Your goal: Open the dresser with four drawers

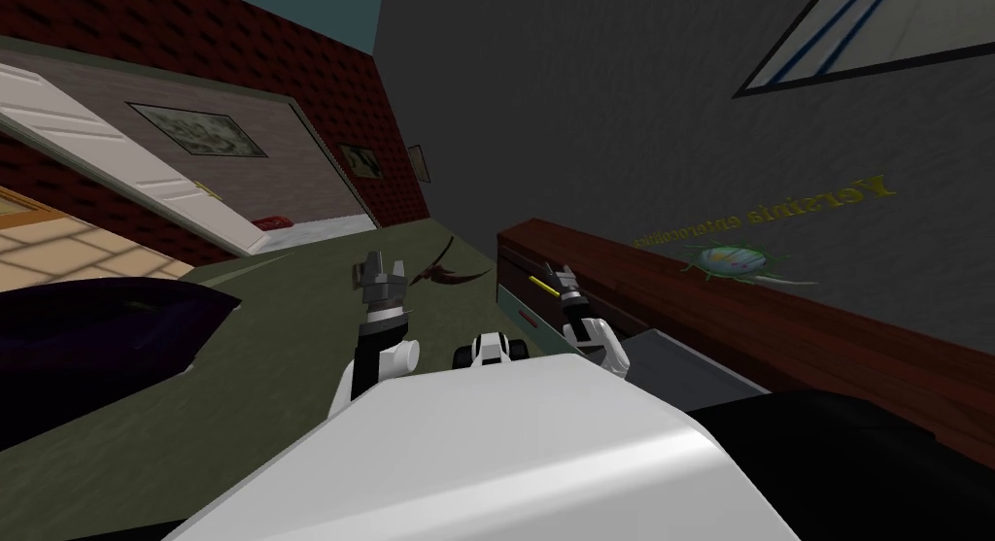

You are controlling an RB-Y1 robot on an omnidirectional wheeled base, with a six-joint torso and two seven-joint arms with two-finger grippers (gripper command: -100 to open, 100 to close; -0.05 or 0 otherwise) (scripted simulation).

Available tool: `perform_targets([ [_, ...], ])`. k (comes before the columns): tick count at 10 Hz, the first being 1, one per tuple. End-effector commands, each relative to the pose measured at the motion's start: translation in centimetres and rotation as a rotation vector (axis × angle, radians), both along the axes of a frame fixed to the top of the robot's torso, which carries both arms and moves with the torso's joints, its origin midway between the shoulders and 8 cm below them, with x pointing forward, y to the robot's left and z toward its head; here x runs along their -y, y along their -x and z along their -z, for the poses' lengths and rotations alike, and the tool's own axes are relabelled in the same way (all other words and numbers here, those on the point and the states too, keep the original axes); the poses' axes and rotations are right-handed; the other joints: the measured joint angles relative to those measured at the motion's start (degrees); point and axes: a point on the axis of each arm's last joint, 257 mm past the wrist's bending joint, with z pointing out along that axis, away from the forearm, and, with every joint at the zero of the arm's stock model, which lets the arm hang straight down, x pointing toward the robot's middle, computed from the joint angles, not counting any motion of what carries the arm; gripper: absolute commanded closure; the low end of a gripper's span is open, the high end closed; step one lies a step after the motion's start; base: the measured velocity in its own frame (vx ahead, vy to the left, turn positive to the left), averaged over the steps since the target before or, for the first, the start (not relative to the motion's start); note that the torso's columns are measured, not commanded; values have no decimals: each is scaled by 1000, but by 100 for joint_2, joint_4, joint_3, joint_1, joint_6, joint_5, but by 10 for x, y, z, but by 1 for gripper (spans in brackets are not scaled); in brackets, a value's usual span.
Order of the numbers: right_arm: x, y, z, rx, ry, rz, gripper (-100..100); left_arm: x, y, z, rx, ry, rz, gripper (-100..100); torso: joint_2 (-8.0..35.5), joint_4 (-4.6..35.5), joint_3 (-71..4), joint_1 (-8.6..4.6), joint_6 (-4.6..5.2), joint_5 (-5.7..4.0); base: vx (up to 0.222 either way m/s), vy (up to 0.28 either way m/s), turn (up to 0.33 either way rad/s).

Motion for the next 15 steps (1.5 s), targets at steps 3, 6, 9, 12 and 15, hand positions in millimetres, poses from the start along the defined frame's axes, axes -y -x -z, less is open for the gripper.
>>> perform_targets([
  [3, 24, -3, 36, -101, 170, 83, -100, 0, 0, 0, 0, 0, 0, 0, -86, -43, -45, -14, -26, -27, 77, 87, -47],
  [6, 35, -2, 48, -142, 247, 118, -100, 0, 0, 0, 0, 0, 0, 0, -106, -62, -53, -42, -45, -55, 52, 55, -41],
  [9, 46, -2, 60, -179, 314, 150, -100, 0, 0, 0, 0, 0, 0, 0, -138, -70, -70, -53, -40, -60, 28, 38, -23],
  [12, 65, 1, 80, -248, 421, 206, -100, 0, 0, 0, 0, 0, 0, 0, -177, -91, -91, -68, -71, -80, 81, 100, -81],
  [15, 65, 1, 80, -250, 435, 207, -100, 0, 0, 0, 0, 0, 0, 0, -184, -107, -91, -80, -107, -112, 19, 30, -10],
])
